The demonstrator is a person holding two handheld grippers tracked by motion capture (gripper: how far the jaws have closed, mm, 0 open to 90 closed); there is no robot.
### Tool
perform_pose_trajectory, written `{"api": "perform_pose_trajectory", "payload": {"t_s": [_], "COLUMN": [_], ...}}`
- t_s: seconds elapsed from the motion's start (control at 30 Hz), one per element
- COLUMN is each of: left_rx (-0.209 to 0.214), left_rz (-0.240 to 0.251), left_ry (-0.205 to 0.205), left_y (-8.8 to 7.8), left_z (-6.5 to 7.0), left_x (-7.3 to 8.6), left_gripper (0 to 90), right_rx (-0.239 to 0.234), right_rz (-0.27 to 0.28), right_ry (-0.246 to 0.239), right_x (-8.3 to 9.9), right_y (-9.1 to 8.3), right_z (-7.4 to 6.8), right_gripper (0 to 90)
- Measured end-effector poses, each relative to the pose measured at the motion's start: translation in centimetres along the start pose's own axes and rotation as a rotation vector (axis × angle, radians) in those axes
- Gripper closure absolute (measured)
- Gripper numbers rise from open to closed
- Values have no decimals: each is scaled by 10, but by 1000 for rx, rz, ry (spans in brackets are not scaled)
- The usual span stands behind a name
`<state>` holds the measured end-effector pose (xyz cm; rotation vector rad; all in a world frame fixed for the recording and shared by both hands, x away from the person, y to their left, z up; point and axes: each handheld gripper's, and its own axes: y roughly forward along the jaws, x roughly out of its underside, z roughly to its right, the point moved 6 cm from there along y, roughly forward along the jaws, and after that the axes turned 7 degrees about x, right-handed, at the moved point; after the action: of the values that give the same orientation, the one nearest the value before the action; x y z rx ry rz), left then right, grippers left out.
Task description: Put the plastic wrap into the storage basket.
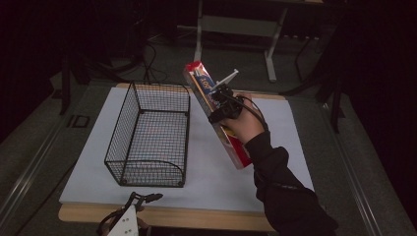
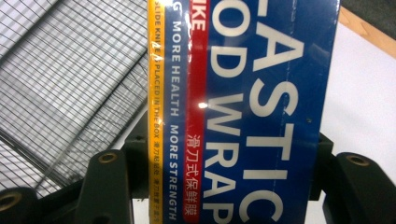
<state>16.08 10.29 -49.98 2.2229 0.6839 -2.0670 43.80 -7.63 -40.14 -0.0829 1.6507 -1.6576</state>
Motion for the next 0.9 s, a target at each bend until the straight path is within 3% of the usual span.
{"api": "perform_pose_trajectory", "payload": {"t_s": [0.9], "left_rx": [4], "left_rz": [5], "left_ry": [5], "left_y": [-2], "left_z": [1], "left_x": [-1], "left_gripper": [0], "right_rx": [-24], "right_rz": [49], "right_ry": [-27], "right_x": [-54], "right_y": [-4], "right_z": [-49], "right_gripper": [401]}}
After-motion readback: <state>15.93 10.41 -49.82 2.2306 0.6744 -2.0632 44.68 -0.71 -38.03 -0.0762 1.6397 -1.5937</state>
